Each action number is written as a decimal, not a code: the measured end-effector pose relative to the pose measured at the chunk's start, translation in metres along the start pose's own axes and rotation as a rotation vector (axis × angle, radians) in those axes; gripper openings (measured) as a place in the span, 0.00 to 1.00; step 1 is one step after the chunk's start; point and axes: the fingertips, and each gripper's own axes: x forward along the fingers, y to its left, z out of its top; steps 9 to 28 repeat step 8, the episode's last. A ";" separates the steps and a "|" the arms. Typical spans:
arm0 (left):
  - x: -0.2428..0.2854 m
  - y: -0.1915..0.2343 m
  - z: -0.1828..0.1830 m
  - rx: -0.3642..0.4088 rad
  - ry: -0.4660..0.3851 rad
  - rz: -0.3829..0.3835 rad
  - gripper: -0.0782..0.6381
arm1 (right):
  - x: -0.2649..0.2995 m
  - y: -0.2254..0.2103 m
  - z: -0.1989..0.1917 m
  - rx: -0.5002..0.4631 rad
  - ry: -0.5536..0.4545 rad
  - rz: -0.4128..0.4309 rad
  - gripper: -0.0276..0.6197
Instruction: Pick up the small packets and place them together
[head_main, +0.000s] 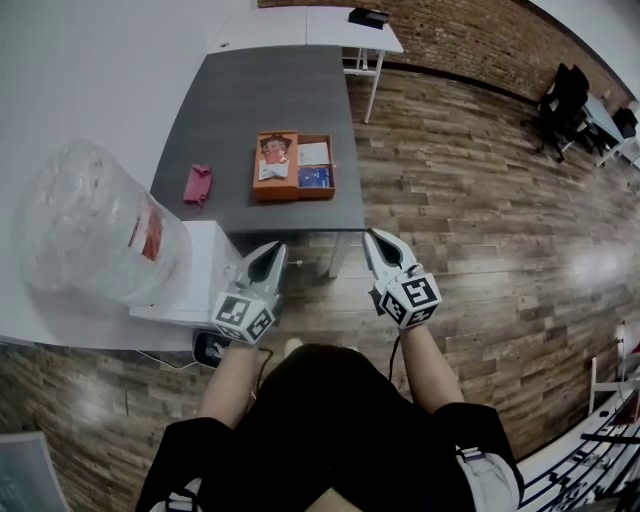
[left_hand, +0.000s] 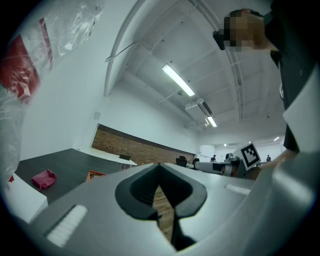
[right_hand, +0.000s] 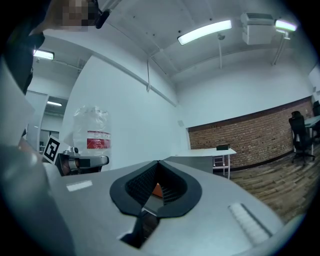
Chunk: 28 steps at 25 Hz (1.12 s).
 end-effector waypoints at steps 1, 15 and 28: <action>0.001 0.001 -0.001 0.000 0.002 0.000 0.11 | 0.001 -0.001 0.000 -0.003 0.001 0.001 0.05; -0.001 -0.002 -0.002 -0.008 0.004 -0.001 0.11 | 0.002 -0.004 -0.004 -0.020 0.038 -0.025 0.05; -0.001 -0.002 -0.002 -0.008 0.004 -0.001 0.11 | 0.002 -0.004 -0.004 -0.020 0.038 -0.025 0.05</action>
